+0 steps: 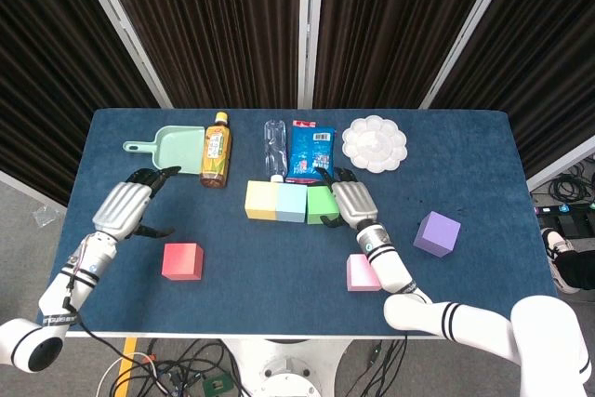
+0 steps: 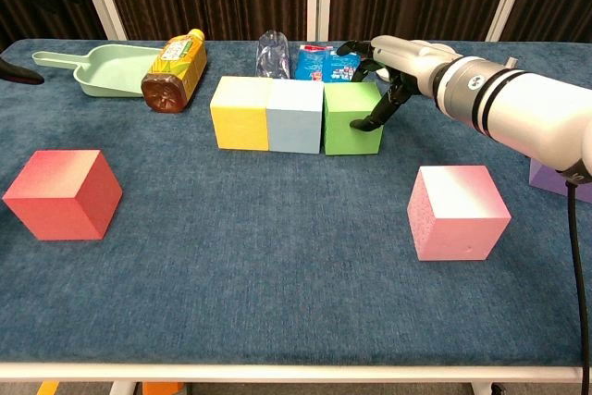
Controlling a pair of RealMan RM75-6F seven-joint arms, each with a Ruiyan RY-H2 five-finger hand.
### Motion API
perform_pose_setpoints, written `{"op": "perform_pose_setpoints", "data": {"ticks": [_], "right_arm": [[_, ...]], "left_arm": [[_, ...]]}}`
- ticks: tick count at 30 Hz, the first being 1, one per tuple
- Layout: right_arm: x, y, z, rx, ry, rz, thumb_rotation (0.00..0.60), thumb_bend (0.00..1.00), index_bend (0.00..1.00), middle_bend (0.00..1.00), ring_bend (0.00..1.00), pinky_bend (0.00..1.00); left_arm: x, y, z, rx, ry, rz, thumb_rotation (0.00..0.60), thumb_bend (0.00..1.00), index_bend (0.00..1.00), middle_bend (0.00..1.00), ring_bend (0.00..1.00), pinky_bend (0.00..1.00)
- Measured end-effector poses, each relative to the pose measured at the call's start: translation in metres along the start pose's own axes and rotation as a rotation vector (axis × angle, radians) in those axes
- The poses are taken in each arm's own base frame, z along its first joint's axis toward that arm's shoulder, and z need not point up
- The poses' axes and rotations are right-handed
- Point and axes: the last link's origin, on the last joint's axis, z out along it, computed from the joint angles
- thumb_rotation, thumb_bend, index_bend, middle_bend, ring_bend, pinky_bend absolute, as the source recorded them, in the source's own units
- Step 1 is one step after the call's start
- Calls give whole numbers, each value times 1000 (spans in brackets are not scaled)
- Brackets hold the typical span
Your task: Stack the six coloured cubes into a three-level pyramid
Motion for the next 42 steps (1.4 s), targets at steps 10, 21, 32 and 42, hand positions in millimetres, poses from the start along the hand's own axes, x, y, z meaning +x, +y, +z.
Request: {"op": "perform_pose_setpoints", "data": {"ticks": [10, 21, 32, 42], "right_arm": [[0, -2, 1, -9, 11, 6, 600, 202, 0, 318, 19, 0], [0, -1, 1, -16, 7, 9, 600, 202, 0, 317, 19, 0], [-2, -3, 3, -15, 11, 7, 600, 201, 0, 317, 19, 0], [-2, -3, 5, -20, 11, 7, 600, 202, 0, 317, 19, 0]], "left_arm": [[-1, -1, 0, 0, -2, 0, 600, 87, 85, 135, 191, 136], [-2, -1, -1, 0, -5, -2, 600, 86, 85, 134, 190, 136], [-2, -2, 0, 2, -3, -5, 600, 86, 85, 135, 190, 136], [0, -4, 2, 5, -5, -4, 600, 87, 85, 135, 190, 136]]}}
